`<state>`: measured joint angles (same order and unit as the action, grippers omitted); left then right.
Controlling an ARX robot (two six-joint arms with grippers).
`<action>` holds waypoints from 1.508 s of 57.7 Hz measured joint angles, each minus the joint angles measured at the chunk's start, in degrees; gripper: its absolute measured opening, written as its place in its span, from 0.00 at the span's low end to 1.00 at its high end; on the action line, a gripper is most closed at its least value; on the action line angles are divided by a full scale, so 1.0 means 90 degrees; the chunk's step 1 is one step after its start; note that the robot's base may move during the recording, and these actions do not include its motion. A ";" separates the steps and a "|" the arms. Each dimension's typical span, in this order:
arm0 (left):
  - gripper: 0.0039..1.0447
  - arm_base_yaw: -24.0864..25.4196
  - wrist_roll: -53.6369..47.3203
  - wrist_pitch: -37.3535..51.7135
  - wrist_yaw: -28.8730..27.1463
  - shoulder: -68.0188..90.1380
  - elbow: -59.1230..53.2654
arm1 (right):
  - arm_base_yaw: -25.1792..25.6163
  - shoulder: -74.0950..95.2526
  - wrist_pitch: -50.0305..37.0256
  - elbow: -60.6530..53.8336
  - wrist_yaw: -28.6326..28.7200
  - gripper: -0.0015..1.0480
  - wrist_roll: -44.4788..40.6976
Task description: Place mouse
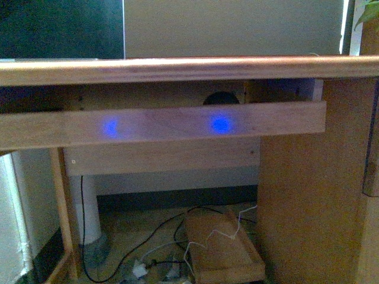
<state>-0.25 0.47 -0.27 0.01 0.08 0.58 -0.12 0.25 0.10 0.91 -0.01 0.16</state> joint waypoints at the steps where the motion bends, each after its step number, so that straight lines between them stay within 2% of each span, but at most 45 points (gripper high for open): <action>1: 0.93 0.0000 0.0000 0.0000 0.0000 0.0000 0.0000 | 0.0000 0.0000 0.0000 0.0000 0.0000 0.93 -0.0002; 37: 0.93 0.0005 0.0000 -0.0007 0.0024 0.0005 0.0002 | 0.0000 0.0000 0.0000 0.0000 0.0000 0.93 -0.0002; 42: 0.93 0.0041 0.0158 -0.0721 0.0804 0.0427 0.0248 | 0.0000 0.0000 0.0000 0.0000 0.0000 0.93 -0.0002; 48: 0.93 -0.0114 -0.0095 -0.0661 0.1297 0.1214 0.0284 | 0.0000 0.0000 0.0000 0.0000 0.0002 0.93 -0.0002; 52: 0.93 0.0097 -0.0578 -0.0199 0.1647 0.1943 0.0311 | 0.0000 0.0000 0.0000 0.0000 -0.0002 0.93 0.0000; 55: 0.93 0.0449 -0.1127 0.0410 0.2001 0.2752 0.0364 | 0.0000 0.0000 0.0000 0.0000 0.0002 0.93 -0.0002; 62: 0.93 0.1309 -0.2645 0.2191 0.2550 0.4945 0.0750 | 0.0000 0.0000 0.0000 0.0000 -0.0002 0.93 -0.0002; 65: 0.93 0.1593 -0.3551 0.2958 0.2686 0.5967 0.1039 | 0.0000 0.0000 0.0000 0.0000 0.0000 0.93 -0.0002; 68: 0.93 0.1846 -0.4971 0.4228 0.2735 0.7550 0.1479 | 0.0000 0.0000 0.0000 0.0000 0.0000 0.93 -0.0002; 73: 0.93 0.1931 -0.6783 0.5799 0.2951 0.9513 0.2149 | 0.0000 0.0000 0.0000 0.0000 0.0000 0.93 -0.0002; 78: 0.93 0.1928 -0.7764 0.6358 0.3011 1.0465 0.2613 | 0.0000 0.0000 0.0000 0.0000 0.0000 0.93 -0.0002; 87: 0.93 0.1809 -0.8626 0.6819 0.3077 1.1679 0.3349 | 0.0000 0.0000 0.0000 0.0000 0.0000 0.93 -0.0002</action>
<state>16.03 -77.17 61.10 27.70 105.19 30.72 -0.12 0.25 0.10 0.91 -0.01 0.14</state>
